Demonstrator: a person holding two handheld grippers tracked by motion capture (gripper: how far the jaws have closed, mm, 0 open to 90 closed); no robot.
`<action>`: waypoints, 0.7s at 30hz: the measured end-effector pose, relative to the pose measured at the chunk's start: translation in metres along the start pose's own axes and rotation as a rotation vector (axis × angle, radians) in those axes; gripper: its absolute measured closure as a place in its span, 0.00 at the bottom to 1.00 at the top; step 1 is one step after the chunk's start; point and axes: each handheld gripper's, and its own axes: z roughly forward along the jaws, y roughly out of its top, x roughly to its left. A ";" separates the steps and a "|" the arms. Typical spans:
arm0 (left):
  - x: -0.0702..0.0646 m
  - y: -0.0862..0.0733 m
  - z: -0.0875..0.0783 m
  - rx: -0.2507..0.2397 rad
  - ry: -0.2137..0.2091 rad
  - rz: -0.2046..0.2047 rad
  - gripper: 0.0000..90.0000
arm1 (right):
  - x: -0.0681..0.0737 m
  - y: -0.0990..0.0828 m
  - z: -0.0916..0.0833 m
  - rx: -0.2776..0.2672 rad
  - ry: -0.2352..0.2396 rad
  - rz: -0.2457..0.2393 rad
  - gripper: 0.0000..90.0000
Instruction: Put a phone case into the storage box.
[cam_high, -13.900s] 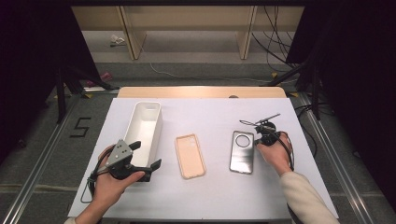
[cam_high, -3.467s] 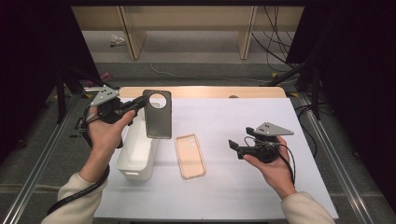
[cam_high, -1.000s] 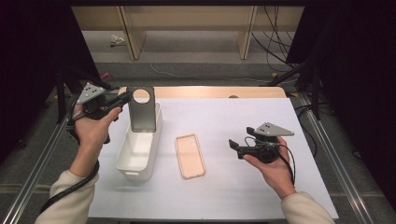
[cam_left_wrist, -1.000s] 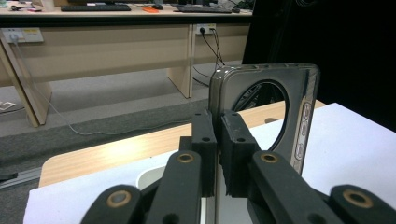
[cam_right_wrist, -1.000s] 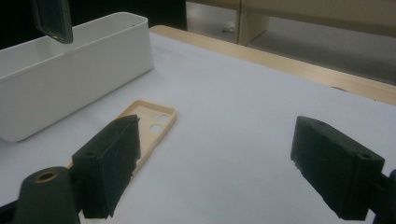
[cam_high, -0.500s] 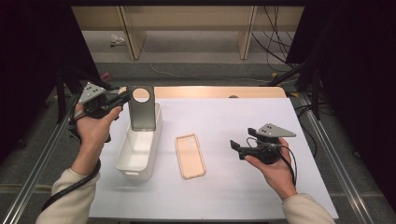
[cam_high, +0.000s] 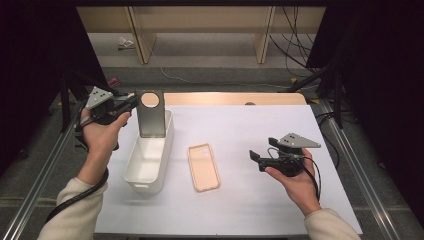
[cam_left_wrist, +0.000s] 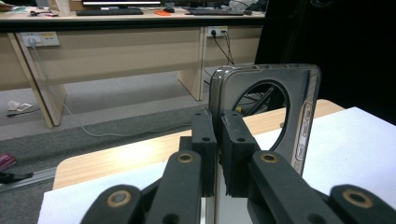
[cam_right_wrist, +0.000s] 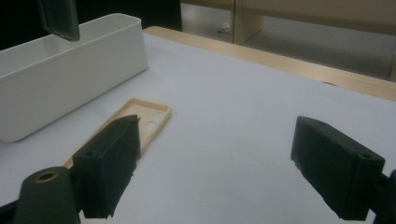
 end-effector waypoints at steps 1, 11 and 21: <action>0.001 0.000 0.001 0.002 0.003 -0.001 0.94 | 0.000 0.000 0.000 -0.005 0.001 0.002 0.19; 0.004 0.001 0.010 0.001 0.026 0.000 0.94 | -0.001 0.000 -0.001 -0.003 -0.001 0.001 0.19; 0.007 0.003 0.018 0.008 0.034 -0.012 0.94 | -0.002 0.000 -0.002 -0.012 0.000 0.004 0.18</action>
